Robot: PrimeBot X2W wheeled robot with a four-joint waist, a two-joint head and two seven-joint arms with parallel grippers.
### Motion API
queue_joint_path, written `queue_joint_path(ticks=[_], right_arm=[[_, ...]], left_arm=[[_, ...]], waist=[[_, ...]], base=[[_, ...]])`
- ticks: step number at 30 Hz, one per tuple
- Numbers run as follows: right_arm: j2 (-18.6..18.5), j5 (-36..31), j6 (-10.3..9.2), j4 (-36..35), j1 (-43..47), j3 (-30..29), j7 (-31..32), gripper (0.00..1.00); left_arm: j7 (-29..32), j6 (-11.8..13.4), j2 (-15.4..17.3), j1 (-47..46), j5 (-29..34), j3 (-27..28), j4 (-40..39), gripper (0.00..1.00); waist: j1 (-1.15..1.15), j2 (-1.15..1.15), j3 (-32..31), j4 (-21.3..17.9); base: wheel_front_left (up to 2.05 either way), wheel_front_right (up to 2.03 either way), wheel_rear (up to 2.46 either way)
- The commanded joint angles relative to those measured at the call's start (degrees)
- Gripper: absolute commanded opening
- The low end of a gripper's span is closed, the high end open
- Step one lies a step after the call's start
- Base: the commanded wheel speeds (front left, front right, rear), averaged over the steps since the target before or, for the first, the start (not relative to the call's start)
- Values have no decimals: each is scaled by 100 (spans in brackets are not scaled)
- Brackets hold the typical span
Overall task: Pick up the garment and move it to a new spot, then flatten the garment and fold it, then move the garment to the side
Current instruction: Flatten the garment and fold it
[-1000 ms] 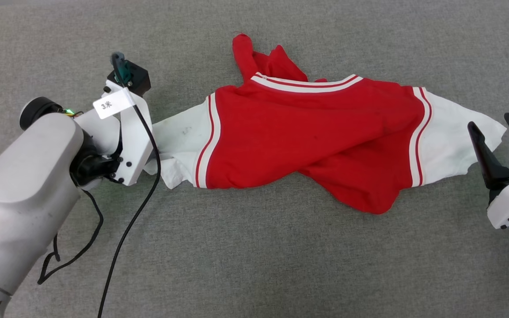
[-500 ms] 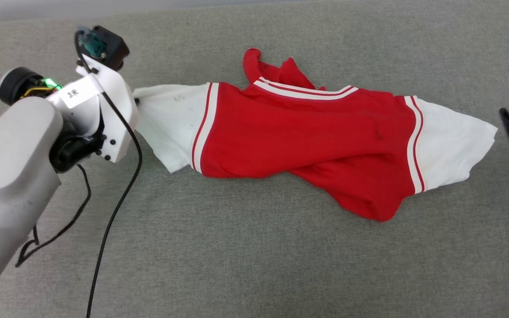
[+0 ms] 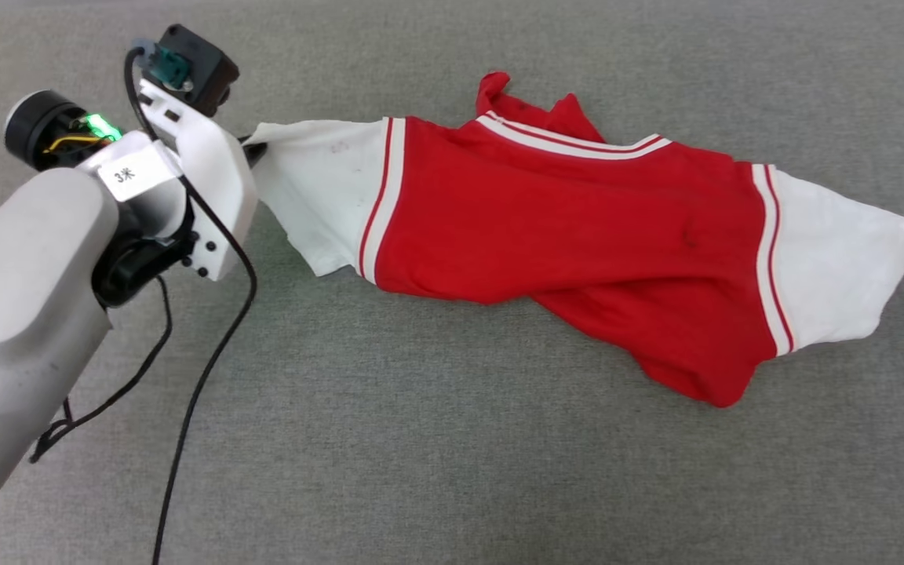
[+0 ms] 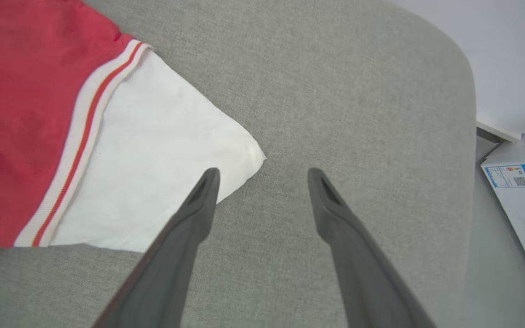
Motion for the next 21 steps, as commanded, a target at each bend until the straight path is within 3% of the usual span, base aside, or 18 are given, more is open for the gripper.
queue_joint_path(ticks=[1, 8, 21], right_arm=[[-78, 158, -8, 118, -195, 124, 268, 100], [14, 450, -8, 895, -819, 521, 758, 100], [507, 879, -4, 2025, -952, 1247, 621, 100]], left_arm=[[-51, 30, -34, -32, 41, -13, -66, 0], [-156, 47, -109, -208, 132, -25, -285, 0], [-217, 78, -159, -363, 191, -45, -416, 0]], waist=[[0, 0, 105, 97], [0, 0, 378, 271], [0, 0, 686, 366]], base=[[0, 0, 0], [0, 0, 0], [0, 0, 0]])
